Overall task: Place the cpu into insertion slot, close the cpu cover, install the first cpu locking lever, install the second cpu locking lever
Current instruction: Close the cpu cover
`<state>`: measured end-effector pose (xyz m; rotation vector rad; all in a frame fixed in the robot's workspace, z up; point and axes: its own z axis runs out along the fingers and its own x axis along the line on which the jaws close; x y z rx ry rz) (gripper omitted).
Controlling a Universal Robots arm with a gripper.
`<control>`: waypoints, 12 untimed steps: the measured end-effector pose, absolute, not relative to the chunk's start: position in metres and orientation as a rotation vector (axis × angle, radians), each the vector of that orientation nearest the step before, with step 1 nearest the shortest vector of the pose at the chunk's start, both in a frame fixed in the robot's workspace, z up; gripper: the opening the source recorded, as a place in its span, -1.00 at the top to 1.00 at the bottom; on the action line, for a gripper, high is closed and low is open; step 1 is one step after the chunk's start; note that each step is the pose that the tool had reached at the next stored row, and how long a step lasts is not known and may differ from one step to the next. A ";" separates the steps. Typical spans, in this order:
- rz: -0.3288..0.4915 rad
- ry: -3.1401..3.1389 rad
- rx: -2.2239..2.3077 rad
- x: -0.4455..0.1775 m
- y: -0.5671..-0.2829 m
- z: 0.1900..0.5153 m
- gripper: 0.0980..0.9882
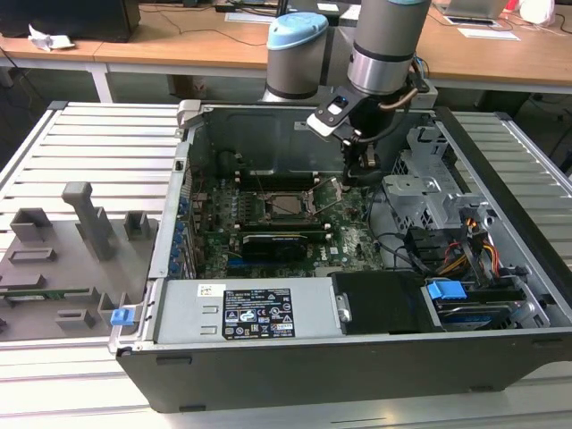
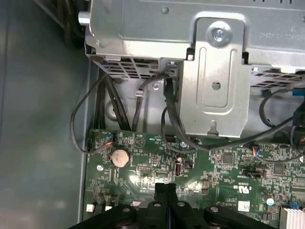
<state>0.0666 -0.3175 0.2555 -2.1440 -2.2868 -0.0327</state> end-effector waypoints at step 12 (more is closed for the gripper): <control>-0.029 -2.285 -2.143 0.063 -0.317 0.244 0.98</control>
